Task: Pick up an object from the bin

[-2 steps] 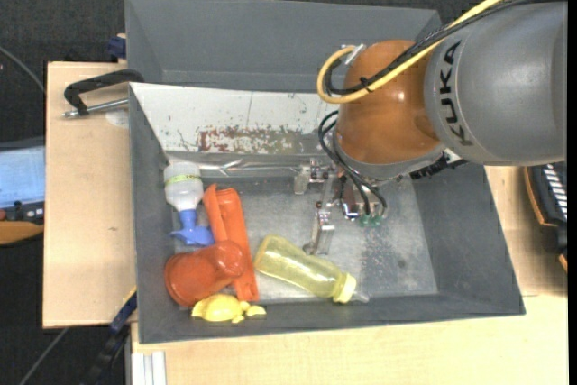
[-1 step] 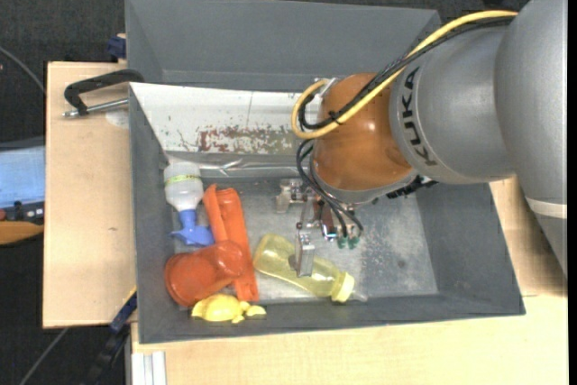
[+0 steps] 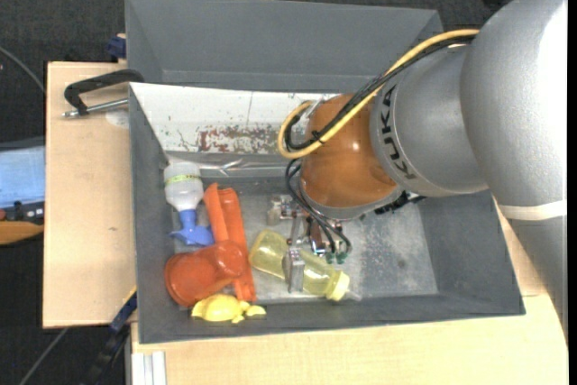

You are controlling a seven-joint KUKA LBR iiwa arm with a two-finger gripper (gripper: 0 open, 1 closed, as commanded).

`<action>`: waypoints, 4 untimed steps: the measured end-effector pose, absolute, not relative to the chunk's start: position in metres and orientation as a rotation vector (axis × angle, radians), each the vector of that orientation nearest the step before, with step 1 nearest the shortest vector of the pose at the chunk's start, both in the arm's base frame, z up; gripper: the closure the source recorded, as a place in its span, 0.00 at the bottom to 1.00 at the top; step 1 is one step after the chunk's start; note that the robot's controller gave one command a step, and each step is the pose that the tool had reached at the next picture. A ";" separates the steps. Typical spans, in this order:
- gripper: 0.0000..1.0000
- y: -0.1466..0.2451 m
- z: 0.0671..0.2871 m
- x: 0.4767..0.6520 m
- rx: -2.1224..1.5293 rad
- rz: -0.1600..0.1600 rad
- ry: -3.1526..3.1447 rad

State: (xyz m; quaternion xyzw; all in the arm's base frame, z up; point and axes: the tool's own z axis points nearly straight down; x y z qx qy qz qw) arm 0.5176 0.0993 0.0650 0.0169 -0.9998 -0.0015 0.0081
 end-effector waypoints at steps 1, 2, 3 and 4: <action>0.00 0.100 0.066 0.518 0.069 -0.005 -3.132; 0.00 0.070 0.086 0.515 0.127 -0.009 -3.132; 1.00 0.043 0.070 0.509 0.177 -0.008 -3.128; 1.00 0.043 0.070 0.509 0.177 -0.008 -3.128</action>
Offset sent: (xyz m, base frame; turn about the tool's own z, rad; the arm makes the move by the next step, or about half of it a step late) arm -0.0060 -0.0410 0.0259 -0.0530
